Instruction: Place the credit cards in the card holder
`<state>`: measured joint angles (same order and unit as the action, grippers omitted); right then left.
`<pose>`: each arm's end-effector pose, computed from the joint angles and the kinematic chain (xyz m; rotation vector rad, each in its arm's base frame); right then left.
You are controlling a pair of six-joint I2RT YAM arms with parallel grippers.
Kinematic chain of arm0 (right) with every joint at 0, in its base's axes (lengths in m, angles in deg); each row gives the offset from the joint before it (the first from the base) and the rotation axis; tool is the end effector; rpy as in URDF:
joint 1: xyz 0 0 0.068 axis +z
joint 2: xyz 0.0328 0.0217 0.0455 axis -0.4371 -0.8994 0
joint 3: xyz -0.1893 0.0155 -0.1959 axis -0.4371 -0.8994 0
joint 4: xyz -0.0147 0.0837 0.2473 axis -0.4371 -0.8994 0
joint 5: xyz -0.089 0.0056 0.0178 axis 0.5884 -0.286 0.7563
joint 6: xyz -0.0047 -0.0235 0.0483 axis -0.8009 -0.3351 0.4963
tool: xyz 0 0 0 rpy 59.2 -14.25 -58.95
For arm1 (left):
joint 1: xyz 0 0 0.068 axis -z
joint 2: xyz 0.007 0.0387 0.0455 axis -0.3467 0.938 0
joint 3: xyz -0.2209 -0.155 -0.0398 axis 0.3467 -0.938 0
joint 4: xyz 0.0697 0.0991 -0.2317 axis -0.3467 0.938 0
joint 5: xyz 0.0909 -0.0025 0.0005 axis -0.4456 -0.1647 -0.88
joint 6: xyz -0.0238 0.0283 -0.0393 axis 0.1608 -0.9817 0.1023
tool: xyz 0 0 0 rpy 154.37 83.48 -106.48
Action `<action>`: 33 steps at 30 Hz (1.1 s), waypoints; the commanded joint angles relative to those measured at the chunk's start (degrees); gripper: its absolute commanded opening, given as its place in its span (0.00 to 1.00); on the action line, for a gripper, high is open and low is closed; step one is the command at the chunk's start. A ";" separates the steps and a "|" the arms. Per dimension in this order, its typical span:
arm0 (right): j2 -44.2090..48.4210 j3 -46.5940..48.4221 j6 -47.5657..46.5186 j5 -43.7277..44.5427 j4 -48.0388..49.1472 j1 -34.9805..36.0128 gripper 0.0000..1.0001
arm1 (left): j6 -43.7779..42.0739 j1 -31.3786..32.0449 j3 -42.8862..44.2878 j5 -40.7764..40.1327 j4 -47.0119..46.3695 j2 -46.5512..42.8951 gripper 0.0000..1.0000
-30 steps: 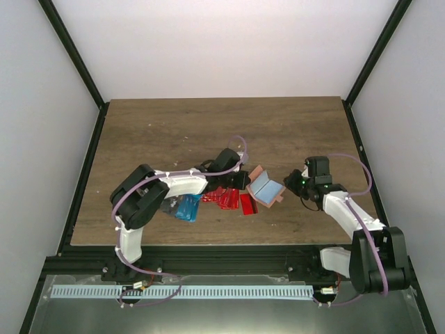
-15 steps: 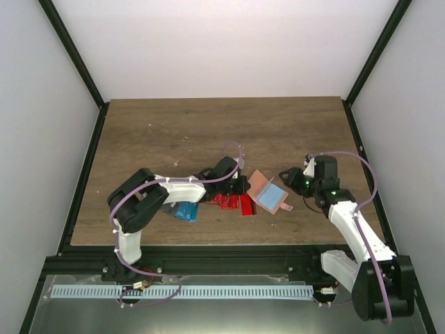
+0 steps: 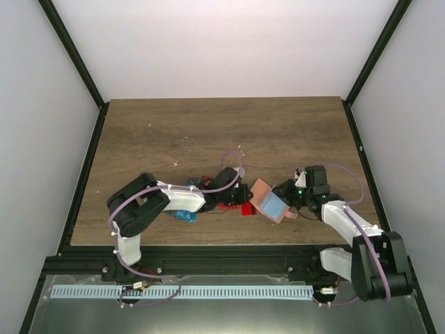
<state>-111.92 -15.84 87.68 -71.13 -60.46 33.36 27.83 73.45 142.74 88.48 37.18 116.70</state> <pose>0.1950 0.0437 0.1597 0.5395 2.4841 1.0281 0.2207 -0.3059 0.1308 0.1225 2.5342 -1.1004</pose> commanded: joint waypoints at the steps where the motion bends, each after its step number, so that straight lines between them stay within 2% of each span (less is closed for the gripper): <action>1: -3.56 0.26 1.14 -2.09 5.77 1.48 0.18 | 3.02 1.89 -1.63 -0.85 -4.27 -1.10 0.04; 12: -9.49 -0.55 0.74 -2.66 9.38 1.78 0.18 | 6.36 5.74 -2.65 0.73 -8.88 0.20 0.05; 14: -9.69 -1.02 0.66 -2.74 9.55 1.74 0.19 | 6.01 6.52 -4.10 0.09 -9.03 -1.22 0.10; 16: -9.87 -1.39 0.50 -2.81 9.72 1.79 0.19 | 4.58 6.93 -5.44 -1.03 -8.00 -3.34 0.18; 21: -9.82 -1.47 -0.08 -3.09 9.27 1.77 0.19 | -3.03 6.96 -6.68 -7.46 1.75 -11.29 0.37; 26: -9.03 -0.52 -0.92 -3.55 7.98 1.99 0.20 | -9.20 7.00 -7.72 -13.03 11.29 -19.73 0.50; 33: -6.49 2.57 -1.68 -0.07 3.34 5.01 0.21 | -16.39 5.44 -8.67 -28.61 28.97 -29.22 0.66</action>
<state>-120.73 -16.85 87.40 -73.32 -53.92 36.03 17.16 80.27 135.74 71.17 53.18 91.09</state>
